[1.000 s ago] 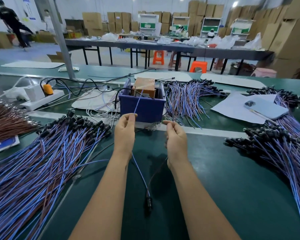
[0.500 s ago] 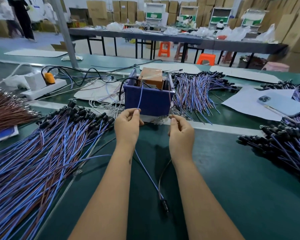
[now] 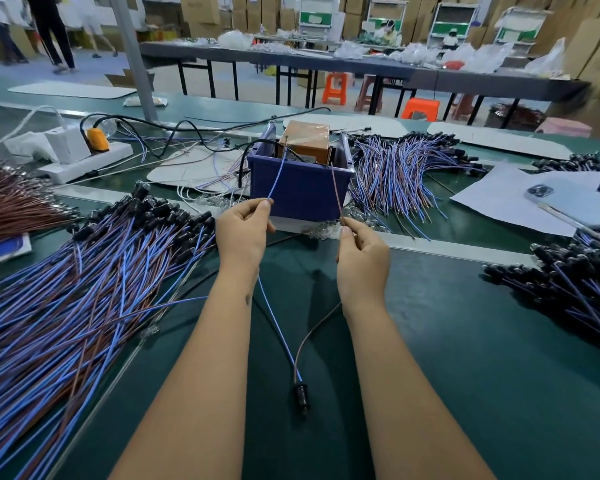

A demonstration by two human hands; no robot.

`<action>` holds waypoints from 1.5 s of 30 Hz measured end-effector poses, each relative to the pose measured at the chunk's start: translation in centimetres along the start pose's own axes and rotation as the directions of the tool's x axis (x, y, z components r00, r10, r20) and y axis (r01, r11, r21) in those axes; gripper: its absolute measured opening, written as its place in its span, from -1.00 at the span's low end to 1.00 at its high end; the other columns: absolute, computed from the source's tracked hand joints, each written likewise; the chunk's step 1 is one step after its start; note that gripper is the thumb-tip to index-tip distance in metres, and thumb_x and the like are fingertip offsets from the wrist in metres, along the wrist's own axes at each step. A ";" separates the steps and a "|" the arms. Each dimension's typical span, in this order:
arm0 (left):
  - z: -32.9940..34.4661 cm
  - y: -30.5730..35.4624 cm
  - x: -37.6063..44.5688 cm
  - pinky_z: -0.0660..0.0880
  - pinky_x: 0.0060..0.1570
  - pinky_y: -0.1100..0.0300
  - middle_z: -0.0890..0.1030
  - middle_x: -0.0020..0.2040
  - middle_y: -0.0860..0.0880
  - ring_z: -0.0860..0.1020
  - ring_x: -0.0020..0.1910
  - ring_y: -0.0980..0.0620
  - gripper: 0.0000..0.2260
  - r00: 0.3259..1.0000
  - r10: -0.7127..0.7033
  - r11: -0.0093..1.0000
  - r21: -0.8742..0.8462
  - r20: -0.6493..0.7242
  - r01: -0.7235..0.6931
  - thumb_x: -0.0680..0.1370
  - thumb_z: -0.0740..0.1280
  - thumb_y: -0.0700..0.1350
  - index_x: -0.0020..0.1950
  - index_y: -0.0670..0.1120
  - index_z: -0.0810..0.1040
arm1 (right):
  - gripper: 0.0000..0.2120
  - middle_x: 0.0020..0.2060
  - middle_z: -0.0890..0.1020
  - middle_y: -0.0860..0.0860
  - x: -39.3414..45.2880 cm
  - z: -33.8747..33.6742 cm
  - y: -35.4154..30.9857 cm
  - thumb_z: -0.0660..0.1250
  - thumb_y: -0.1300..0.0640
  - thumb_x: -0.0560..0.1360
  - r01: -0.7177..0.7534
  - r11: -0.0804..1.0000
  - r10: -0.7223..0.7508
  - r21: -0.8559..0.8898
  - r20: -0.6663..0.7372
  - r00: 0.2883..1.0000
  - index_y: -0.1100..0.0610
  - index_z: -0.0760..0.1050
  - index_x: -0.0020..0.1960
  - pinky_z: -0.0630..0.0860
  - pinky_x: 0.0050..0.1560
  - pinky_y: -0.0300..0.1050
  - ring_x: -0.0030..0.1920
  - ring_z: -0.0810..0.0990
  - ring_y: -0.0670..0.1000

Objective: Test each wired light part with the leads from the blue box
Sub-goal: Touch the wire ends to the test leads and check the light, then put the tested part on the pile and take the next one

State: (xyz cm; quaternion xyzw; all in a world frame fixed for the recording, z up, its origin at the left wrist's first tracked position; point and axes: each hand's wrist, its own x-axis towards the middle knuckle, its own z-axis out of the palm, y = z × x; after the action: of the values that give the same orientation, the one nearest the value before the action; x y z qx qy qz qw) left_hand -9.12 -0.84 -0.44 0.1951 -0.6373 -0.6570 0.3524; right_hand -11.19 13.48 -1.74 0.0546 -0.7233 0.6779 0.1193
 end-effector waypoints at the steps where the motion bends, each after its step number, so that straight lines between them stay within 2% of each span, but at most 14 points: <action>1: 0.0 0.0 0.0 0.36 -0.39 0.34 0.50 -0.56 0.12 0.42 -0.52 0.23 -0.81 1.000 -0.007 1.000 -0.007 -0.007 0.007 0.58 0.31 -0.16 -0.19 0.02 0.62 | -0.77 -0.16 0.59 -0.03 0.0 0.0 0.0 0.23 0.19 0.60 0.002 1.000 -0.002 -0.005 0.003 1.000 0.10 0.59 0.18 0.45 -0.07 -0.11 -0.19 0.47 -0.05; 8: -0.3 0.2 -0.1 0.30 -0.48 0.32 0.49 -0.55 0.10 0.33 -0.51 0.12 -0.81 0.997 -0.052 0.996 -0.073 -0.053 0.048 0.59 0.29 -0.18 -0.18 -0.01 0.62 | -0.78 -0.17 0.59 -0.06 -0.2 0.1 -0.2 0.24 0.18 0.60 -0.004 1.000 0.004 0.014 0.032 0.999 0.07 0.61 0.16 0.48 -0.08 -0.08 -0.21 0.48 -0.06; 11: -0.3 0.3 -0.3 0.29 -0.46 0.30 0.48 -0.56 0.10 0.33 -0.51 0.13 -0.80 0.996 -0.068 0.995 -0.080 -0.061 0.063 0.59 0.29 -0.17 -0.18 -0.01 0.62 | -0.77 -0.15 0.61 -0.05 -0.1 0.1 -0.2 0.24 0.19 0.60 0.006 1.000 -0.006 0.013 0.047 0.999 0.07 0.61 0.16 0.44 -0.11 -0.15 -0.23 0.48 -0.08; 17: -0.3 0.4 -0.1 0.28 -0.50 0.32 0.48 -0.56 0.10 0.31 -0.54 0.13 -0.80 0.995 -0.083 0.993 -0.092 -0.064 0.076 0.60 0.29 -0.16 -0.19 -0.01 0.62 | -0.76 -0.16 0.57 -0.06 -0.1 0.2 -0.1 0.24 0.20 0.60 0.021 1.000 -0.021 0.003 0.061 0.998 0.10 0.61 0.19 0.43 -0.08 -0.18 -0.22 0.47 -0.09; 28: 0.2 0.3 0.0 0.28 -0.49 0.32 0.50 -0.54 0.09 0.30 -0.57 0.16 -0.83 0.995 -0.083 0.992 -0.095 -0.062 0.077 0.60 0.29 -0.14 -0.14 -0.04 0.63 | -0.77 -0.24 0.53 -0.11 0.1 0.1 -0.1 0.24 0.19 0.59 0.027 0.999 -0.029 0.024 0.075 0.997 0.07 0.61 0.18 0.41 -0.09 -0.17 -0.24 0.44 -0.13; 33: 0.1 0.1 0.1 0.28 -0.46 0.30 0.49 -0.54 0.09 0.32 -0.56 0.17 -0.84 0.994 -0.087 0.991 -0.105 -0.073 0.080 0.61 0.28 -0.15 -0.11 -0.07 0.63 | -0.77 -0.32 0.51 -0.15 0.1 0.1 0.1 0.25 0.20 0.59 0.017 0.999 -0.020 0.034 0.077 0.997 0.11 0.61 0.18 0.39 -0.16 -0.18 -0.33 0.42 -0.16; 38: 0.2 0.2 0.1 0.27 -0.47 0.31 0.49 -0.55 0.09 0.31 -0.57 0.17 -0.84 0.992 -0.098 0.989 -0.117 -0.077 0.089 0.61 0.28 -0.15 -0.12 -0.07 0.62 | -0.77 -0.29 0.53 -0.13 0.1 0.1 0.0 0.24 0.20 0.59 0.020 0.999 -0.022 0.029 0.074 0.997 0.09 0.62 0.16 0.41 -0.12 -0.14 -0.28 0.45 -0.10; 45: 0.3 0.2 0.1 0.24 -0.49 0.31 0.49 -0.51 0.04 0.29 -0.58 0.16 -0.84 0.993 -0.098 0.988 -0.124 -0.063 0.090 0.61 0.28 -0.16 -0.12 -0.08 0.62 | -0.77 -0.32 0.53 -0.14 0.0 -0.1 -0.2 0.24 0.19 0.59 0.032 0.999 -0.034 0.018 0.082 0.996 0.06 0.62 0.16 0.42 -0.15 -0.17 -0.29 0.46 -0.12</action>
State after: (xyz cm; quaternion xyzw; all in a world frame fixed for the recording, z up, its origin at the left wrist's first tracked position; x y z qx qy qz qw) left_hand -9.35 -0.71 -0.20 0.2258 -0.5737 -0.7033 0.3540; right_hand -11.11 13.51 -1.58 0.0953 -0.7208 0.6792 0.1003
